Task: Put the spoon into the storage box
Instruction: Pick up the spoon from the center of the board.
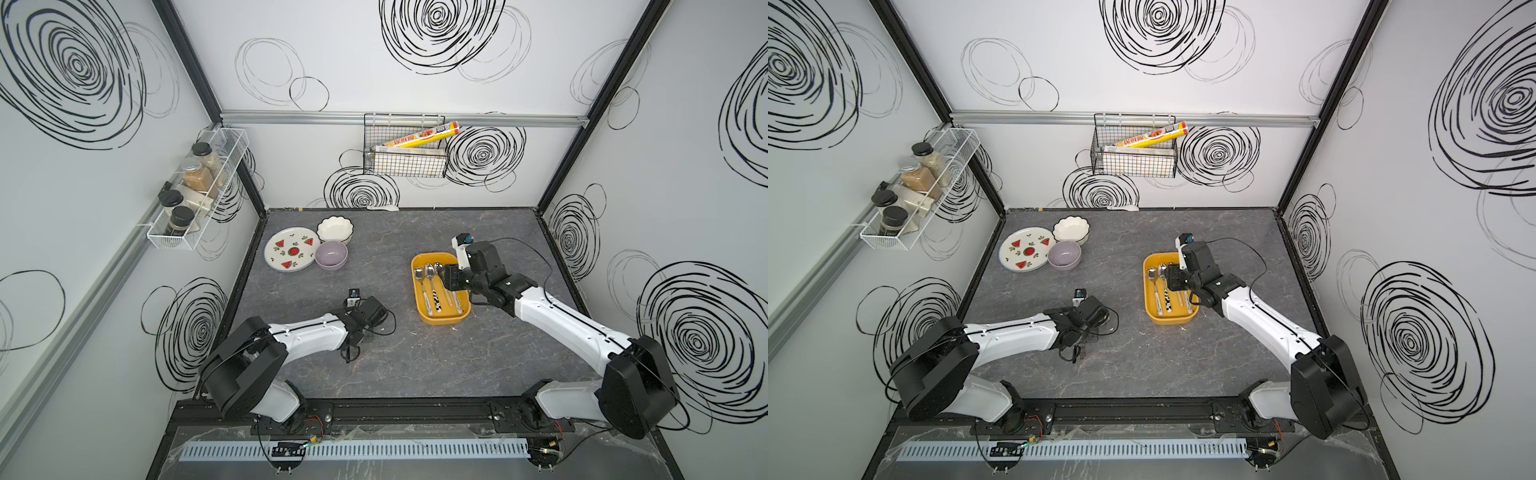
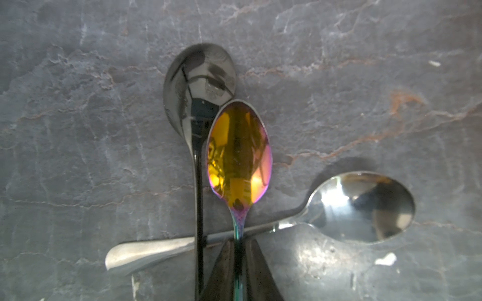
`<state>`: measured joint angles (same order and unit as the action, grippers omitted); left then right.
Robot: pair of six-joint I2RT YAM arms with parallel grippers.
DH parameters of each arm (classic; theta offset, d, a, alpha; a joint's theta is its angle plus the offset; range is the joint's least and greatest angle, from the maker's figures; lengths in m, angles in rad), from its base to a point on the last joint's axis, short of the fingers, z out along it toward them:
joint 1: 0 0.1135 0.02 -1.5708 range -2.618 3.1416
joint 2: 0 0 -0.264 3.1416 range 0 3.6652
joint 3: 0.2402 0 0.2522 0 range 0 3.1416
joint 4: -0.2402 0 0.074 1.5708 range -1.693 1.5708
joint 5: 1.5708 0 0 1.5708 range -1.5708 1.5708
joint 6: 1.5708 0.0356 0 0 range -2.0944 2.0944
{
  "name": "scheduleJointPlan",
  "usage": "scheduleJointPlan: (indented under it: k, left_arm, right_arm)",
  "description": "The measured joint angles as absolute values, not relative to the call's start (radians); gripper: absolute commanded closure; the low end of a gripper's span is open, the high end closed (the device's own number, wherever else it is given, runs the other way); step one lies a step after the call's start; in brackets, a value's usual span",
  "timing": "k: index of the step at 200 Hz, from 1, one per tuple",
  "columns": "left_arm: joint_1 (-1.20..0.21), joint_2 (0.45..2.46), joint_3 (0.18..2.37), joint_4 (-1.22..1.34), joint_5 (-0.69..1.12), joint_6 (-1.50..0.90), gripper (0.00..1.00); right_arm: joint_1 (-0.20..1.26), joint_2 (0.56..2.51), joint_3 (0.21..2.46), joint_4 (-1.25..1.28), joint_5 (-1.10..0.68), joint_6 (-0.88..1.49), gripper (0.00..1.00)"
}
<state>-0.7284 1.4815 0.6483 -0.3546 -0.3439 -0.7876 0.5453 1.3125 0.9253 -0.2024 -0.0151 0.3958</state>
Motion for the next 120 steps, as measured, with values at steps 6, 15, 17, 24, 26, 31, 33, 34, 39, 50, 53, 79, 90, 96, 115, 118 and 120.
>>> scheduleJointPlan:
  k: [6, 15, 17, 24, 26, 31, 33, 34, 39, 50, 53, 79, 90, 96, 115, 118, 120]
  left_arm:
    - [-0.729, 1.482, 0.648, -0.355, -0.347, -0.787, 0.95]
    - [-0.729, 1.482, 0.649, -0.354, -0.35, -0.786, 0.99]
    - [-0.729, 1.482, 0.649, -0.354, -0.35, -0.783, 1.0]
    - [-0.729, 1.482, 0.649, -0.354, -0.351, -0.785, 1.0]
    - [-0.729, 1.482, 0.649, -0.353, -0.351, -0.784, 1.0]
    - [-0.73, 1.482, 0.649, -0.353, -0.352, -0.784, 1.0]
    - [-0.73, 1.482, 0.649, -0.354, -0.352, -0.784, 1.0]
    - [-0.73, 1.481, 0.649, -0.353, -0.353, -0.784, 1.0]
    - [-0.731, 1.481, 0.649, -0.354, -0.354, -0.784, 1.0]
    - [-0.735, 1.48, 0.649, -0.356, -0.363, -0.784, 1.0]
    - [-0.737, 1.48, 0.65, -0.358, -0.367, -0.784, 1.0]
    - [-0.756, 1.465, 0.651, -0.407, -0.384, -0.785, 1.0]
    - [-0.764, 1.444, 0.655, -0.434, -0.387, -0.785, 1.0]
    - [-0.767, 1.43, 0.662, -0.448, -0.387, -0.785, 1.0]
    - [-0.772, 1.378, 0.687, -0.467, -0.387, -0.785, 1.0]
    - [-0.773, 1.369, 0.692, -0.469, -0.387, -0.785, 1.0]
    - [-0.773, 1.365, 0.695, -0.471, -0.387, -0.785, 1.0]
  right_arm:
    - [0.545, 1.305, 0.923, -0.201, -0.015, 0.395, 0.54]
    - [0.545, 1.295, 0.92, -0.2, -0.014, 0.396, 0.54]
    - [0.545, 1.293, 0.92, -0.2, -0.014, 0.395, 0.54]
    - [0.545, 1.283, 0.914, -0.197, -0.014, 0.396, 0.54]
    - [0.545, 1.28, 0.913, -0.197, -0.014, 0.395, 0.54]
    - [0.545, 1.273, 0.909, -0.194, -0.013, 0.395, 0.54]
    - [0.545, 1.269, 0.907, -0.194, -0.012, 0.396, 0.54]
    - [0.545, 1.267, 0.906, -0.193, -0.012, 0.395, 0.54]
    - [0.545, 1.259, 0.902, -0.191, -0.01, 0.395, 0.54]
    - [0.545, 1.241, 0.894, -0.186, -0.004, 0.395, 0.54]
    - [0.545, 1.235, 0.893, -0.186, -0.002, 0.395, 0.54]
    - [0.545, 1.213, 0.888, -0.176, 0.011, 0.395, 0.54]
    - [0.545, 1.206, 0.884, -0.17, 0.018, 0.394, 0.54]
    - [0.545, 1.202, 0.88, -0.167, 0.021, 0.394, 0.54]
    - [0.545, 1.186, 0.863, -0.16, 0.028, 0.394, 0.54]
    - [0.545, 1.184, 0.86, -0.159, 0.03, 0.394, 0.54]
    - [0.545, 1.182, 0.859, -0.158, 0.03, 0.394, 0.54]
